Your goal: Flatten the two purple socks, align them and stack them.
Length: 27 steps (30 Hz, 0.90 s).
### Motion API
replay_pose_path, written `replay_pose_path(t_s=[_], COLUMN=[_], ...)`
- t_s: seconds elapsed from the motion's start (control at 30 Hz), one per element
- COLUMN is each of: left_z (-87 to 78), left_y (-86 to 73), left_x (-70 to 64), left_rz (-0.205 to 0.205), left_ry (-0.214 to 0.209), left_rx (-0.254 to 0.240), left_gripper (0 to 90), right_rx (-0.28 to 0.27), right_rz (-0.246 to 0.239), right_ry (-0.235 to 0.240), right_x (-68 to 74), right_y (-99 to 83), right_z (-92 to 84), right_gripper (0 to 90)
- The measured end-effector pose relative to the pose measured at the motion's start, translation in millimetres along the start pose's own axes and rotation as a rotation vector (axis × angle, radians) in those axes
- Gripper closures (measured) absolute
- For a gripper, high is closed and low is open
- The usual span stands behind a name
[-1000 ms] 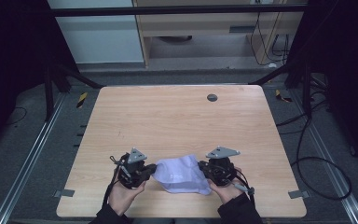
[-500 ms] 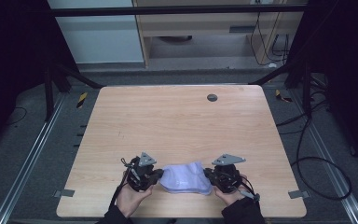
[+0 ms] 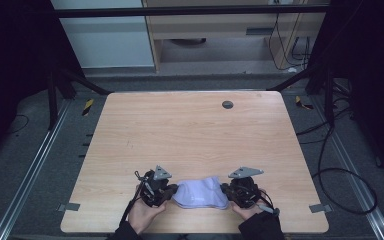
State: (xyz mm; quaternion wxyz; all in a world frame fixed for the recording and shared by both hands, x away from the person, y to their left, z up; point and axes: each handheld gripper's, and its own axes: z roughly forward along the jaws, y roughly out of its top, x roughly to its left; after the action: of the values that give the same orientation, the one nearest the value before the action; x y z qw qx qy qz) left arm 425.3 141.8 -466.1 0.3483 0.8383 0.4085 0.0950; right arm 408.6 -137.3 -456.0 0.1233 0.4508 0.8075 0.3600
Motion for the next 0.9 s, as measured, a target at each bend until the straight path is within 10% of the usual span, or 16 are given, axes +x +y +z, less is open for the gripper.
replay_pose_path(t_s=[0.5,0.7,0.9], left_z=[11.2,-6.6,3.5], left_y=[-6.6,1.2,5.7], left_x=[-3.3,0.3,-12.8], left_rz=[0.027,0.018,0.064], left_ry=[0.009,0.035,0.028], left_rx=[0.047,-0.041,-0.08], left_gripper=[76.5,69.3,75.2], right_rx=[0.071,-0.04,-0.1], right_rz=[-0.024,-0.039,-0.051], right_ry=[-0.056,-0.042,0.029], right_x=[-7.7,-8.2,-6.8], right_y=[-10.2,-8.1,-7.9], right_z=[11.2,3.6,10.3], right_gripper=[75.3,67.9,78.7])
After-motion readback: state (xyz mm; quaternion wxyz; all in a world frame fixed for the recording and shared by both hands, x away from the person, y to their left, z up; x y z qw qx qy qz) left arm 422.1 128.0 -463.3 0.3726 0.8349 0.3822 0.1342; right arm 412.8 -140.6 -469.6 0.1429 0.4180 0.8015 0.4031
